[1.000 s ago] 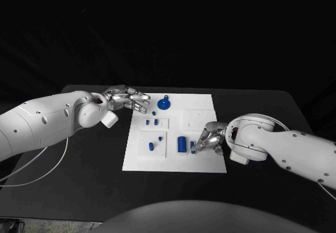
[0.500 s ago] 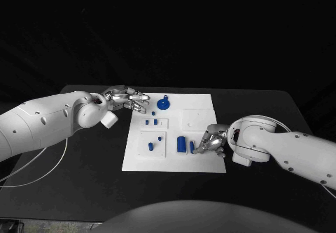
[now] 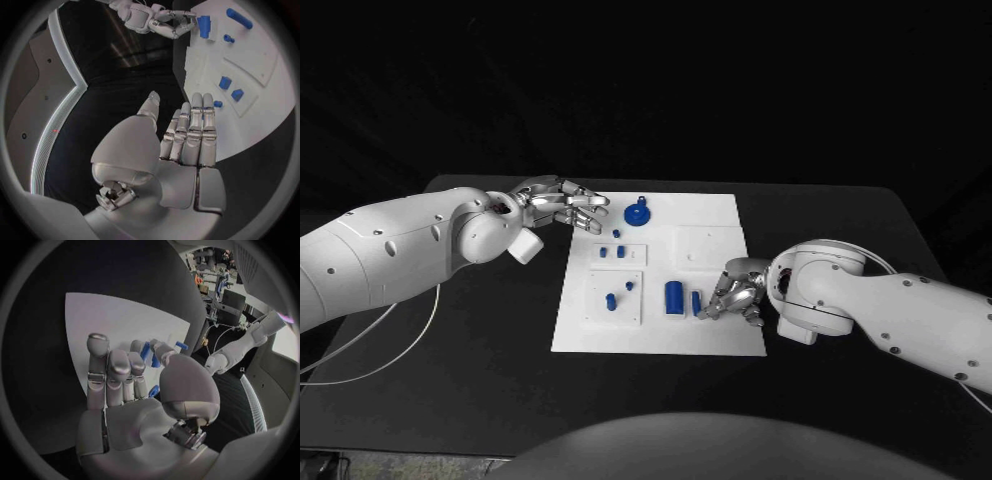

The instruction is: Assemble the parts on the task board

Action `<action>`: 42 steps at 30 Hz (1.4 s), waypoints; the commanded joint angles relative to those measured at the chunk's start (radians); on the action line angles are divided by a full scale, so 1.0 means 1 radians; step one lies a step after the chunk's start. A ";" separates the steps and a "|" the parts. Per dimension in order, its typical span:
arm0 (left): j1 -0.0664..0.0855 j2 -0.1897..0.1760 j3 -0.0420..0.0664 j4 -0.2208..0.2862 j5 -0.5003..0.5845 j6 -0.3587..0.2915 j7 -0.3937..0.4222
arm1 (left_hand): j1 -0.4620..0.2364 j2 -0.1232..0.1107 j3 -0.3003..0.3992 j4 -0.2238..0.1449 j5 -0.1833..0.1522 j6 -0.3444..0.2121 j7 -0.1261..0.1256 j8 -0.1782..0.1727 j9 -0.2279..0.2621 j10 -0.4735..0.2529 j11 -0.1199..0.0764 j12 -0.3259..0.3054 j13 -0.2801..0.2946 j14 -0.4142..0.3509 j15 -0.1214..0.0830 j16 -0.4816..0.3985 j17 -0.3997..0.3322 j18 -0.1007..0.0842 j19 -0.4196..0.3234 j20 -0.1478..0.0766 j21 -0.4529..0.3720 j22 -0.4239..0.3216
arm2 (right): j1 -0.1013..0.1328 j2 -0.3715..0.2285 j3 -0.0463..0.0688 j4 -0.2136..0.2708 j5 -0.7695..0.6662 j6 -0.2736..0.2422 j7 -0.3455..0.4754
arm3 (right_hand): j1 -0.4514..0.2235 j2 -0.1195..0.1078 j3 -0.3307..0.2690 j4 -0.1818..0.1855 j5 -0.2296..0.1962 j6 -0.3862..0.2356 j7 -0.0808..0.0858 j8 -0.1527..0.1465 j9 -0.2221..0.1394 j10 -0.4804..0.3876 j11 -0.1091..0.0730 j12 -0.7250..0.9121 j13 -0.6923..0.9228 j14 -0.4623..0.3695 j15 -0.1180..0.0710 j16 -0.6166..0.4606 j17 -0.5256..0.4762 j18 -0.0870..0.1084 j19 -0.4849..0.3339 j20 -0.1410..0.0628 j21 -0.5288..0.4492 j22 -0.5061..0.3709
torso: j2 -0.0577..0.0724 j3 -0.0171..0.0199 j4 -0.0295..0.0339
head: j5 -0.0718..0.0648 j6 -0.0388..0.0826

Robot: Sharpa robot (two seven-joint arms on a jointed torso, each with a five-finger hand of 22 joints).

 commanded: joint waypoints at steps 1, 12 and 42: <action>-0.001 0.001 0.001 0.003 0.001 0.010 0.010 | -0.005 -0.005 0.001 0.003 0.000 -0.007 0.000 -0.003 -0.001 -0.008 0.000 0.001 0.002 -0.006 -0.001 -0.001 0.002 -0.007 -0.006 0.003 -0.005 -0.001 | -0.001 0.004 0.000 -0.005 -0.024 -0.008 -0.003 | 0.000 0.006 0.003 -0.005 -0.005 0.006 0.001 0.004 0.002 0.002 0.000 0.000 0.000 0.001 -0.006 -0.002 -0.001 -0.008 0.045 -0.005 -0.001 -0.001 | 0.000 0.0000 -0.0006 | 0.001 0.000; -0.001 0.001 0.001 0.003 0.001 0.011 0.010 | -0.005 -0.005 0.001 0.003 0.000 -0.007 0.000 -0.003 -0.001 -0.008 0.000 0.001 0.002 -0.006 -0.001 -0.001 0.002 -0.007 -0.006 0.003 -0.005 -0.001 | -0.002 0.031 0.000 -0.048 -0.044 -0.021 -0.001 | -0.001 0.011 0.009 -0.011 -0.012 0.006 0.000 0.004 0.004 0.003 -0.001 0.001 0.001 0.001 -0.006 -0.001 0.000 -0.008 0.046 -0.006 0.000 -0.001 | 0.000 0.0001 0.0004 | 0.001 0.000; -0.001 0.000 0.000 0.004 0.001 0.011 0.010 | -0.005 -0.005 0.001 0.003 0.000 -0.007 0.000 -0.003 -0.001 -0.008 0.000 0.001 0.002 -0.006 -0.001 -0.001 0.002 -0.007 -0.006 0.003 -0.005 -0.001 | -0.006 0.060 0.000 -0.089 -0.029 -0.016 0.010 | -0.007 0.014 0.009 -0.019 -0.016 0.007 0.000 0.004 0.009 0.003 -0.001 0.001 0.000 0.001 -0.007 -0.003 -0.002 -0.009 0.045 -0.006 -0.002 -0.003 | 0.000 0.0009 -0.0014 | 0.002 0.000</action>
